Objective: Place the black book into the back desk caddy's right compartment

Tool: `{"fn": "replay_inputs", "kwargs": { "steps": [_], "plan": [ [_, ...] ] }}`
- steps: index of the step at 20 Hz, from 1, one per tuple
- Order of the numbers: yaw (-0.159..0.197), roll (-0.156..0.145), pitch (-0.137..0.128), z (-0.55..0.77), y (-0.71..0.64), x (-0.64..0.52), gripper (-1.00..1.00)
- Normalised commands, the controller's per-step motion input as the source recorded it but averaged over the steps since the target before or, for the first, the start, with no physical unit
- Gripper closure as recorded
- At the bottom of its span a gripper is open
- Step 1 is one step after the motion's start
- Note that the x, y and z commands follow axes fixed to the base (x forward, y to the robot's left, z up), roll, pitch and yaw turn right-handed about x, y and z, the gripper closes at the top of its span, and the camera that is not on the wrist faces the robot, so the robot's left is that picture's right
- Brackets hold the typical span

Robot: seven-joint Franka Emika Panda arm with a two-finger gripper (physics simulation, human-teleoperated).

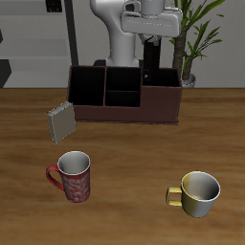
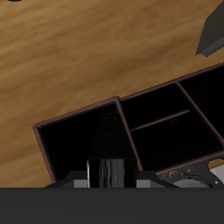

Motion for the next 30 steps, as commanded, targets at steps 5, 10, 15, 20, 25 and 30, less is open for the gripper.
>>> {"fn": "replay_inputs", "kwargs": {
  "steps": [5,10,15,20,25,30],
  "plan": [
    [-0.02,-0.005,0.016,-0.09,-0.04,0.05,1.0],
    [-0.005,-0.017,0.029,-0.17,-0.03,0.09,1.0],
    [-0.003,-0.008,0.035,-0.22,0.01,0.07,1.0],
    [0.007,-0.003,0.047,-0.26,0.0,0.05,1.0],
    [-0.002,0.024,0.0,-0.07,0.03,-0.02,1.0],
    [-0.014,0.017,0.026,-0.03,0.03,-0.01,-1.0]
  ]
}}
